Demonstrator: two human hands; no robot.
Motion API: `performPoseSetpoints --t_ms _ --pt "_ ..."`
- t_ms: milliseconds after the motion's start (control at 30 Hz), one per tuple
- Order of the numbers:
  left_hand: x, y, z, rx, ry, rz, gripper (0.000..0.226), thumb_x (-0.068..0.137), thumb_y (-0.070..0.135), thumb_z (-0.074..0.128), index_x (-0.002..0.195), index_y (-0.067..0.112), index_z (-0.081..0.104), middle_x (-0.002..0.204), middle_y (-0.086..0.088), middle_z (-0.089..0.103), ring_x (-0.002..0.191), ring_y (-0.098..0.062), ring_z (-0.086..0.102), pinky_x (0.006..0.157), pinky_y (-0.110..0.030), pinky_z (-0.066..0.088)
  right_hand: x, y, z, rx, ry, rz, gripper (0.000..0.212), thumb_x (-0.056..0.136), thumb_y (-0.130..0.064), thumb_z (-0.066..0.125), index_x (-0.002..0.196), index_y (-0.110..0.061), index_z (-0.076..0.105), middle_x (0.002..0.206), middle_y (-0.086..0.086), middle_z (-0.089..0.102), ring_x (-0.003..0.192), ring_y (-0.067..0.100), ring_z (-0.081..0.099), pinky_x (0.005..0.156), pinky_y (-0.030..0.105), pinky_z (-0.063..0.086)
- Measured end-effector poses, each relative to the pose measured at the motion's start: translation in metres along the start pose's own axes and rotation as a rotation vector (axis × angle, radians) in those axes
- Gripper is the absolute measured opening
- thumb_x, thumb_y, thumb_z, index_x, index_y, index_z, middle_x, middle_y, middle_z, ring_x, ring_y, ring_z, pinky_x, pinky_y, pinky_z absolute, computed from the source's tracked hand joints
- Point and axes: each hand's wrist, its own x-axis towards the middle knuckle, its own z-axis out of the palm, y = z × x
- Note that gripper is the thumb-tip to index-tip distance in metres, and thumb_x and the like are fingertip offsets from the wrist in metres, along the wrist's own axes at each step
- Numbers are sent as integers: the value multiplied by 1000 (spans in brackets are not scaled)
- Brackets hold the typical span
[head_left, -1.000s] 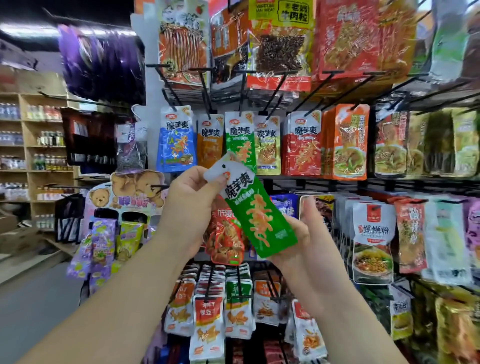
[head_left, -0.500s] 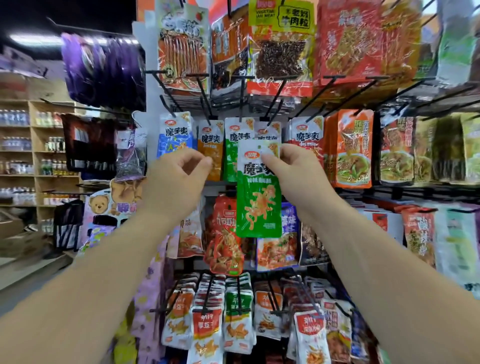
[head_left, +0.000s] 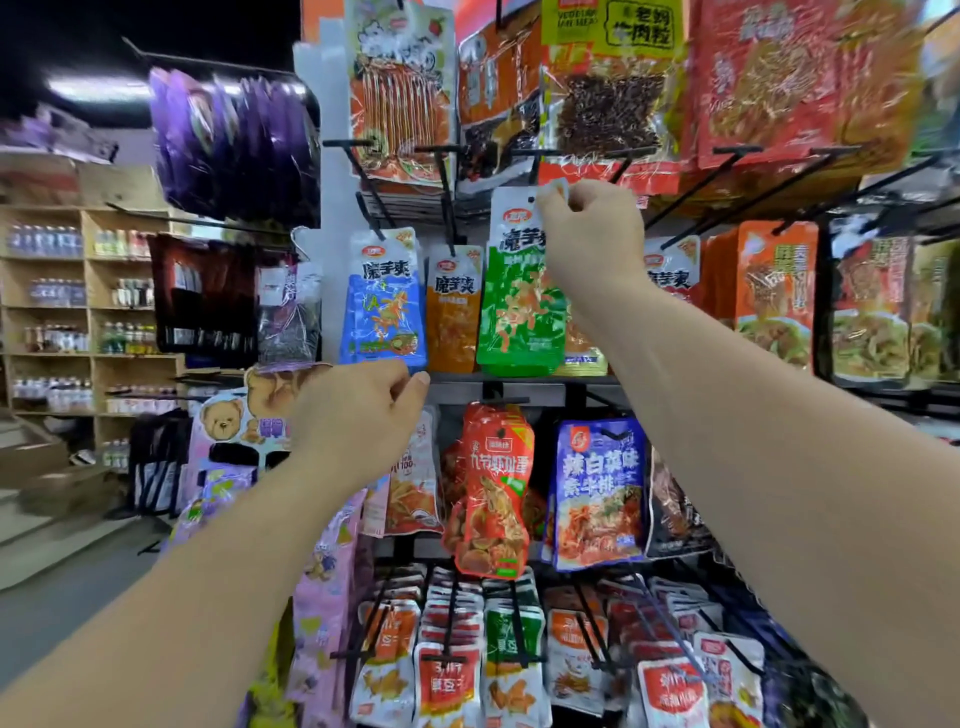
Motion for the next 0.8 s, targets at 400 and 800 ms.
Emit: performPoseSetpoints --t_ms 400,800 --pt "-4 0 2 4 20 63 53 104 48 51 62 16 48 55 0 54 65 -28 56 54 -33 30 11 1 3 29 37 90 52 95 -16 64 53 -20 33 40 -13 16 43 14 15 56 32 19" --pt "-6 -9 10 -16 71 163 49 93 55 41 54 25 34 48 7 39 54 -27 49 53 -33 36 15 39 5 -451 -60 20 18 96 -31 69 97 -16 59 84 0 59 78 22 54 67 28 37"
